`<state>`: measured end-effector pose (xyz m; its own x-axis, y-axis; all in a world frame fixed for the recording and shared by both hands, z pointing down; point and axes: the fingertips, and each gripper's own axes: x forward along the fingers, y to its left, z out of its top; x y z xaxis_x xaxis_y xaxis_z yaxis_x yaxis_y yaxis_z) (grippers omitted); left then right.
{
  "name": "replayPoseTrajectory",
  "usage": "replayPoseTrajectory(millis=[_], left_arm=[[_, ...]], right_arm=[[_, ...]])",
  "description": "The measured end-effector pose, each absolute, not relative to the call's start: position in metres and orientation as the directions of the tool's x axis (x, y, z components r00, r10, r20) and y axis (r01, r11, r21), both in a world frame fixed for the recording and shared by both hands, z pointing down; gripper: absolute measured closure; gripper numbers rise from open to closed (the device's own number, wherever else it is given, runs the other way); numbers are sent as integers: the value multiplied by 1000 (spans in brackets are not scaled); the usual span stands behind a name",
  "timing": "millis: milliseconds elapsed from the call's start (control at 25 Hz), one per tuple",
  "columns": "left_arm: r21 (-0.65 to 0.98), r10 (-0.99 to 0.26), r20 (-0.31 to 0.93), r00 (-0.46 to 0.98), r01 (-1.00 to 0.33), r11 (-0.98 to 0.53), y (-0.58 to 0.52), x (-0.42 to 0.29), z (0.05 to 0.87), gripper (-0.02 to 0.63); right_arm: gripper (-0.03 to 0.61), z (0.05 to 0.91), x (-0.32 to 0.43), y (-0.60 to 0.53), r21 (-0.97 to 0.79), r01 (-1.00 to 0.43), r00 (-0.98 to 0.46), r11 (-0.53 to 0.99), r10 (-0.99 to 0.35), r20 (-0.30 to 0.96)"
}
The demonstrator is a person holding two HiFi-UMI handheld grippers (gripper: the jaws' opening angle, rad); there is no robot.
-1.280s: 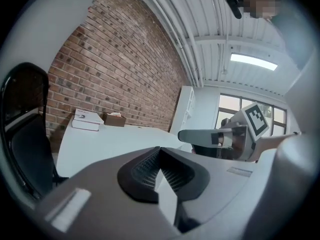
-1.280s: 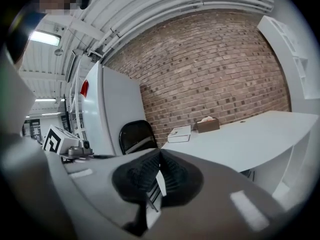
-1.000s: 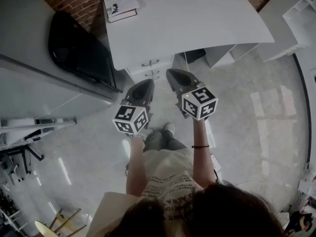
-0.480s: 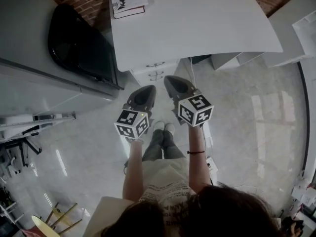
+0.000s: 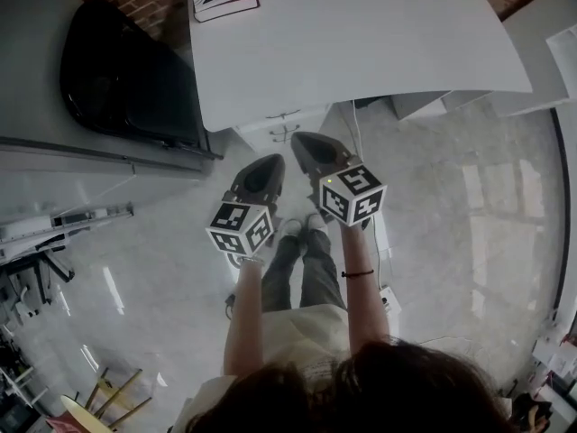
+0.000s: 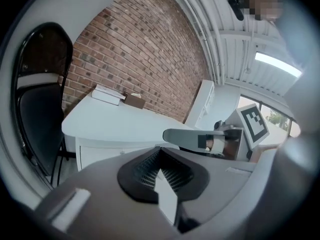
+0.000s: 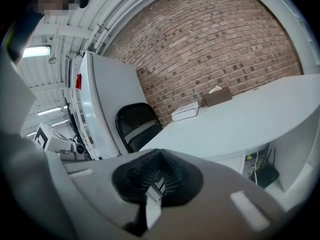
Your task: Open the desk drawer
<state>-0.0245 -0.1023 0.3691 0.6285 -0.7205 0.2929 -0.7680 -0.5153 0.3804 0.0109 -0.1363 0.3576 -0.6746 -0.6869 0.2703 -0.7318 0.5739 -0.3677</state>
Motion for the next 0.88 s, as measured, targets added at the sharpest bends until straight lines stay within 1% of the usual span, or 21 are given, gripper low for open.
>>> replayPoseTrajectory(millis=[280,520,880], left_arm=[[394,-765,311,564,-809,-436,-126,-14,412,615],[405,-799,333,502,-841,-360,-140,-8,455,615],[392,-808,334,486,-851,-349,-160,4,497,615]], right_arm=[[577,401,28,-159,-368,-696,-717,617,-632,296],[577,449,39,-177,-488,-670,-722,560,-644,253],[577,506,42,-192,-524,-637,-754,565,-598,272]])
